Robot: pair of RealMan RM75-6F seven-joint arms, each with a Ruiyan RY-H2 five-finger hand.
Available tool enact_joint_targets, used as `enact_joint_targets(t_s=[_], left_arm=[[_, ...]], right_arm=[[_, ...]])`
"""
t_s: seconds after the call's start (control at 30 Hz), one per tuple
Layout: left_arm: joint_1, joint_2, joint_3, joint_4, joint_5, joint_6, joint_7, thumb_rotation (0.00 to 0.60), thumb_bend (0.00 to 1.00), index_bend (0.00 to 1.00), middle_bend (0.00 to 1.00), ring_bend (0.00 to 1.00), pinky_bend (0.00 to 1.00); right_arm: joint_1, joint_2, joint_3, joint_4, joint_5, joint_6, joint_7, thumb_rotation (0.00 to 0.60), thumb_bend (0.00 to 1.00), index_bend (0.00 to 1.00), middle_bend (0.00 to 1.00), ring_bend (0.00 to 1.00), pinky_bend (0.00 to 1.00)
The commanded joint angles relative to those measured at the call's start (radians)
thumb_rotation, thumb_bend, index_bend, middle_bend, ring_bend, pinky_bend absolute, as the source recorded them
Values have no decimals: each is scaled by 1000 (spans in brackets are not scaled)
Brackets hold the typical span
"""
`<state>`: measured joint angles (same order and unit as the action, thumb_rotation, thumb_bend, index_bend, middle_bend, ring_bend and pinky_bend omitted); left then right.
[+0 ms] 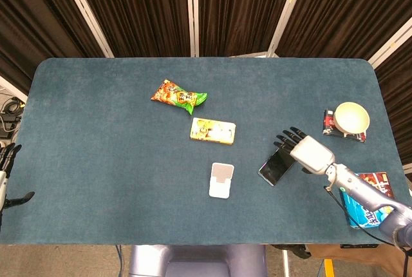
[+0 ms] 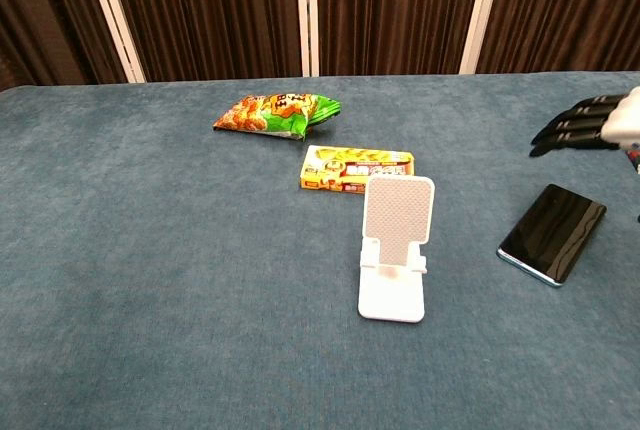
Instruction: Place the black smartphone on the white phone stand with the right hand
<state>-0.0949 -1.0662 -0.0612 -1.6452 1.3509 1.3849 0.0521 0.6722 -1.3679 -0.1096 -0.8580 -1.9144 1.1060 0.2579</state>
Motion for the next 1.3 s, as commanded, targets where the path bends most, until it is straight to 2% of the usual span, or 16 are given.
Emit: enact_joint_targets(t_s=[0.03,0.27,0.6,0.83,0.9,1.07,1.17,1.3], left_arm=[[-3,-3,-3,3,-8,-6,3,600,0,0,0,0,0],[-13,-11,-7,14,-27,-26,13,600,0,0,0,0,0],[-17,-19,-5,18,-34,-32,28,600,0,0,0,0,0],[-20,-23,-4,20,-38,-38,38,600,0,0,0,0,0],[-22,-24,-3,20,-38,-40,40,600,0,0,0,0,0],[-22,-26,-2,20,-38,-39,41,600,0,0,0,0,0],[-23,-27,-2,22,-39,-42,42,600,0,0,0,0,0],[-25,-28,-1,23,-40,-47,41,600,0,0,0,0,0]], right_arm=[[28,-42,-35,55,-35,-11,19,600,241,154,196,122,161],[60,-127,-81,167,-72,11,49,600,241,160,187,124,162],[71,-194,-124,295,-70,-10,61,600,240,166,176,122,162],[63,-229,-159,361,-65,-17,95,600,248,215,195,122,162],[61,-240,-163,376,-61,-16,99,600,280,263,241,149,182],[55,-258,-172,401,-55,-3,121,600,462,553,488,370,310],[48,-265,-175,417,-53,23,134,600,538,612,546,428,360],[32,-269,-174,443,-45,71,151,600,557,658,573,454,377]])
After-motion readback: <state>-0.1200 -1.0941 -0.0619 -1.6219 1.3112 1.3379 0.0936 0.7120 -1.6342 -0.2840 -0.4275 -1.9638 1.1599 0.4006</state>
